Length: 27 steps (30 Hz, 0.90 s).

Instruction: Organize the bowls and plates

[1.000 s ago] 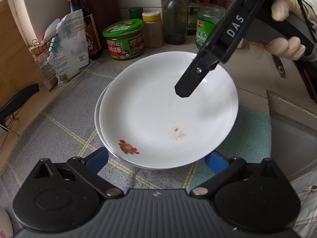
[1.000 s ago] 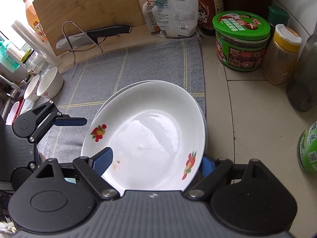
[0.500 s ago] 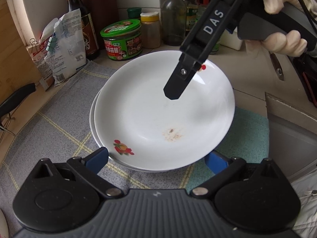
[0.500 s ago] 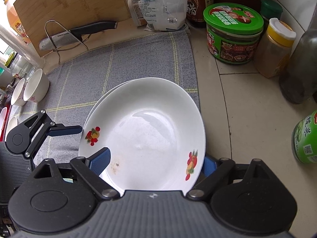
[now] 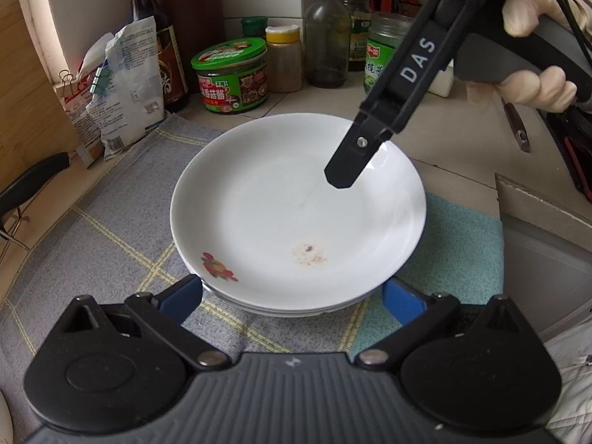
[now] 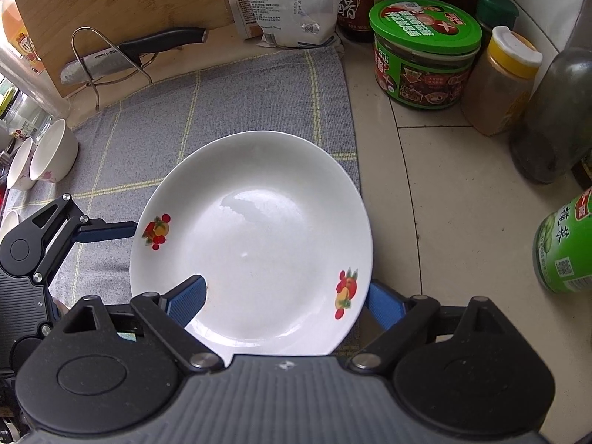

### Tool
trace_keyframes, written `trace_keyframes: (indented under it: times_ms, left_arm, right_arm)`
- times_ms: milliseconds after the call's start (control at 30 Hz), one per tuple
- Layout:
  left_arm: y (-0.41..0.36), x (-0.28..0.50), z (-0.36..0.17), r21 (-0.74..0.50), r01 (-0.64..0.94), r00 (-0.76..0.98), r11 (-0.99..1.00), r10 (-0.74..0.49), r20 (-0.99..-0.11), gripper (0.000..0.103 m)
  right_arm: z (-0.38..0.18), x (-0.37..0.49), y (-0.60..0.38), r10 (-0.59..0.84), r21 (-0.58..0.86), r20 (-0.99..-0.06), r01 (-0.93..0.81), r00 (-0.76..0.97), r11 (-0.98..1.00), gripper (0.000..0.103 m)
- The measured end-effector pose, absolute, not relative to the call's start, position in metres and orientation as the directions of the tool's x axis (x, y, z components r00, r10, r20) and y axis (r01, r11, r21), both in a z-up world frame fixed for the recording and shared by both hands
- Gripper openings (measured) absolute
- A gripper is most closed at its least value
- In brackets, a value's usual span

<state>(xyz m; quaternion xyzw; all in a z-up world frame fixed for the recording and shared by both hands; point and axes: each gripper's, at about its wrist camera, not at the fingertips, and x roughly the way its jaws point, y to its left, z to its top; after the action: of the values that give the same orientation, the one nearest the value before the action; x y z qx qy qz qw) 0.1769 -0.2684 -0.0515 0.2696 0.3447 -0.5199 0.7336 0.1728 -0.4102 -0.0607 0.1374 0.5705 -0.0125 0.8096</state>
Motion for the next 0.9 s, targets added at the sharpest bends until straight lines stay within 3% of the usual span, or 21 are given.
trace_keyframes:
  times_ms: [133, 300, 500, 667, 900]
  left_arm:
    - [-0.262, 0.175, -0.051, 0.060, 0.940, 0.257, 0.337, -0.580, -0.773, 0.102]
    - [-0.244, 0.178, -0.045, 0.025, 0.913, 0.288, 0.407, -0.600, -0.747, 0.102]
    - [-0.216, 0.178, -0.026, 0.003, 0.817, 0.437, 0.577, -0.616, -0.655, 0.102]
    - [-0.193, 0.165, -0.007, 0.071, 0.669, 0.639, 0.739, -0.525, -0.562, 0.102]
    - [-0.137, 0.151, 0.005, 0.072, 0.572, 0.692, 0.817, -0.434, -0.576, 0.102]
  right_arm:
    - [-0.051, 0.162, -0.398, 0.031, 0.083, -0.897, 0.099, 0.441, 0.992, 0.103]
    - [-0.049, 0.147, -0.386, -0.046, -0.020, -0.858, 0.056, 0.512, 0.998, 0.103]
    - [-0.050, 0.142, -0.374, -0.094, -0.058, -0.839, 0.084, 0.536, 0.995, 0.103]
    - [-0.050, 0.137, -0.367, -0.097, -0.003, -0.814, 0.162, 0.573, 0.987, 0.103]
    - [-0.042, 0.135, -0.326, -0.117, 0.006, -0.745, 0.183, 0.657, 0.983, 0.103]
